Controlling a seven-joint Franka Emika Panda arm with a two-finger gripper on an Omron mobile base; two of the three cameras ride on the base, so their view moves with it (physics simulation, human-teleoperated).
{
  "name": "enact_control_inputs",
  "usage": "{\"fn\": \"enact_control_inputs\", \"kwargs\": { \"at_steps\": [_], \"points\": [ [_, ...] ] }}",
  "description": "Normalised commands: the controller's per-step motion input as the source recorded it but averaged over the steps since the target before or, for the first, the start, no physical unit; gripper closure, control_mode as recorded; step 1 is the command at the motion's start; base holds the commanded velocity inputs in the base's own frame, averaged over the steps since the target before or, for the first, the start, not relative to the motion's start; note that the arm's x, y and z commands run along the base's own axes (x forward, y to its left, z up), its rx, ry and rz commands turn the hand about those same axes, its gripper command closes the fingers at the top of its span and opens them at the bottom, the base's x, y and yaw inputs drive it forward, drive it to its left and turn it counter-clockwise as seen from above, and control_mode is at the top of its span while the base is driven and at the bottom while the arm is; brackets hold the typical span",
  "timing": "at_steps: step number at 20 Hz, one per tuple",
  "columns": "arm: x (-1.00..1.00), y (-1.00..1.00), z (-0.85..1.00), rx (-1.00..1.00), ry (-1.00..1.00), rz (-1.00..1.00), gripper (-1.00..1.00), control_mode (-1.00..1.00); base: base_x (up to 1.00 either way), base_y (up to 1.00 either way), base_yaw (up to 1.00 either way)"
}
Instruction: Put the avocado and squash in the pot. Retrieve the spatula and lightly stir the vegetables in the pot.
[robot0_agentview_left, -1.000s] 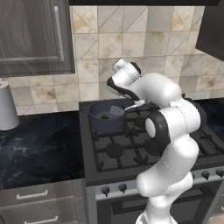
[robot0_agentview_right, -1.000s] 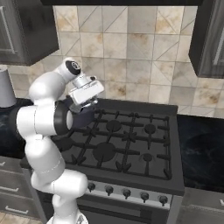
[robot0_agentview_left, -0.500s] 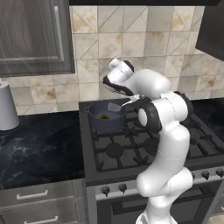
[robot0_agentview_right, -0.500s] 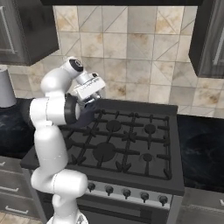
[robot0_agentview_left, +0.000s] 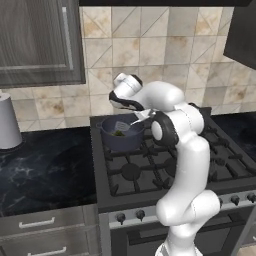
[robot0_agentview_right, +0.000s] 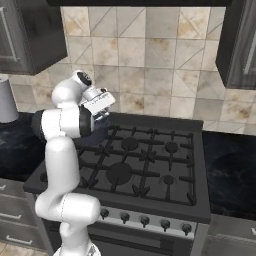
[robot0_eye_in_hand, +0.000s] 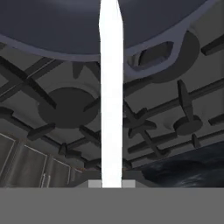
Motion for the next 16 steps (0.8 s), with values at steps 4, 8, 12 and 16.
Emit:
{"fn": "enact_control_inputs", "kwargs": {
  "at_steps": [4, 8, 12, 16],
  "points": [
    [0.00, 0.32, 0.00, 0.00, 0.00, 0.04, 1.00, -1.00, 0.00, 0.00, 0.00],
    [0.16, 0.08, -0.08, 0.00, 0.00, 0.14, 1.00, -1.00, 0.00, 0.00, 0.00],
    [0.28, 0.00, -0.14, 0.00, 0.00, 0.13, 1.00, -1.00, 0.00, 0.00, 0.00],
    [0.17, 0.00, -0.02, 0.00, 0.01, 0.12, 1.00, -1.00, 0.00, 0.00, 0.00]
  ]
}}
